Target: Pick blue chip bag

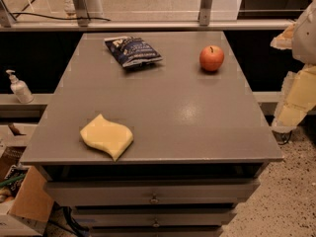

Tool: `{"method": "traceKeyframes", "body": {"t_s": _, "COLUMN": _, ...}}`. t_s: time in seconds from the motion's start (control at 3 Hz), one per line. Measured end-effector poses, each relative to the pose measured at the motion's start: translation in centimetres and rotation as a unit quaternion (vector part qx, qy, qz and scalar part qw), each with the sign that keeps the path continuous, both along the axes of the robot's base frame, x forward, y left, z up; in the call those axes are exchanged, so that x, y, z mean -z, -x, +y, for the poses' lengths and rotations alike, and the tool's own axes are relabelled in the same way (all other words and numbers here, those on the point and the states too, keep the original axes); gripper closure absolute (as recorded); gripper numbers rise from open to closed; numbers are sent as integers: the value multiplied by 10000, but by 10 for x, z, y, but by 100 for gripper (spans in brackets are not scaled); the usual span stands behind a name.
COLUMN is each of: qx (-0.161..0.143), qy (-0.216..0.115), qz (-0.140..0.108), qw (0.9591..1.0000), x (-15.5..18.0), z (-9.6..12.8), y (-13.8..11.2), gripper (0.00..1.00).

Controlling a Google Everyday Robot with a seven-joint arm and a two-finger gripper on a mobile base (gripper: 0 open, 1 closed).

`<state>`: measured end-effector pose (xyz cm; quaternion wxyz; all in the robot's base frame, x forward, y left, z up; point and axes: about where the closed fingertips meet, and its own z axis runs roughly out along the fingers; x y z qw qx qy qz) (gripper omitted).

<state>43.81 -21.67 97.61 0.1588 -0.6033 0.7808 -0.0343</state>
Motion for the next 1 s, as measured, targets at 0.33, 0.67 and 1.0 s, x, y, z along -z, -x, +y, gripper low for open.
{"method": "traceKeyframes", "body": {"t_s": 0.33, "qx": 0, "qy": 0, "qz": 0, "qw": 10000, "x": 0, "z": 0, "y": 0, "gripper": 0}}
{"method": "traceKeyframes", "body": {"t_s": 0.67, "qx": 41, "qy": -112, "qz": -25, "qw": 9999, "x": 2, "z": 2, "y": -3, "gripper": 0}}
{"method": "traceKeyframes", "body": {"t_s": 1.0, "qx": 65, "qy": -535, "qz": -152, "qw": 9984, "x": 14, "z": 16, "y": -14, "gripper": 0}}
